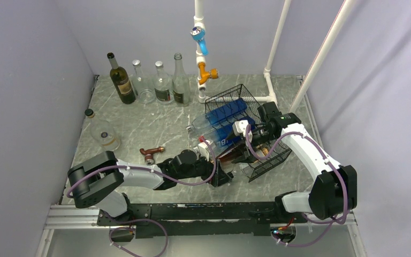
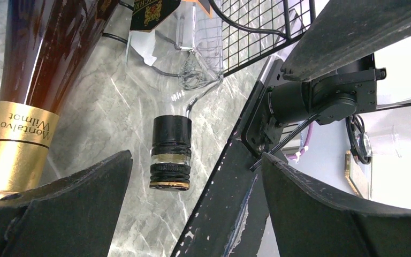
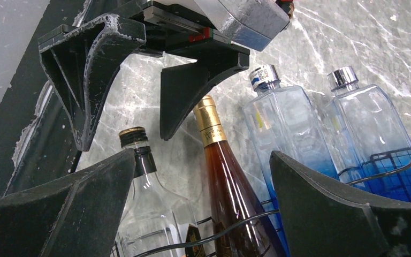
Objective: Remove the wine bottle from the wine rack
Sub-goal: Pick up the wine bottle from the wine rack.
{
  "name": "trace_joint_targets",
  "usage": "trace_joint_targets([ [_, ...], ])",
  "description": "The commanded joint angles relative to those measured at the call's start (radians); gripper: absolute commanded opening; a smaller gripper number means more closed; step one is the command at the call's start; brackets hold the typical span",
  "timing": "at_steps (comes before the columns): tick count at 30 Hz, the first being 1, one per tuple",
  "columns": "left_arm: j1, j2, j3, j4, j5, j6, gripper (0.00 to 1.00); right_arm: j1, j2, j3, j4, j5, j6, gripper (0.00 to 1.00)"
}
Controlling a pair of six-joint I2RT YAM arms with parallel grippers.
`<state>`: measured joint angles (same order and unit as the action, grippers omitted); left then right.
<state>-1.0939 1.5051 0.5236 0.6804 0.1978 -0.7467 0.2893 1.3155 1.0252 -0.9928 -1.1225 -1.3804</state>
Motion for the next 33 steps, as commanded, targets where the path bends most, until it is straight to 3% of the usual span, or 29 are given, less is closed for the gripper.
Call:
trace_joint_targets([
  [1, -0.006, 0.010, -0.005, 0.049, -0.018, -0.011, 0.95, -0.004, 0.000, -0.002, 0.019, -0.008, -0.031, 1.00],
  [19, -0.006, 0.038, 0.010, 0.026, -0.016, -0.016, 0.91, -0.003, 0.002, -0.002, 0.018, 0.001, -0.034, 1.00],
  [33, -0.006, 0.123, 0.063, 0.039, 0.028, -0.018, 0.79, -0.004, 0.004, -0.004, 0.016, 0.010, -0.037, 1.00],
])
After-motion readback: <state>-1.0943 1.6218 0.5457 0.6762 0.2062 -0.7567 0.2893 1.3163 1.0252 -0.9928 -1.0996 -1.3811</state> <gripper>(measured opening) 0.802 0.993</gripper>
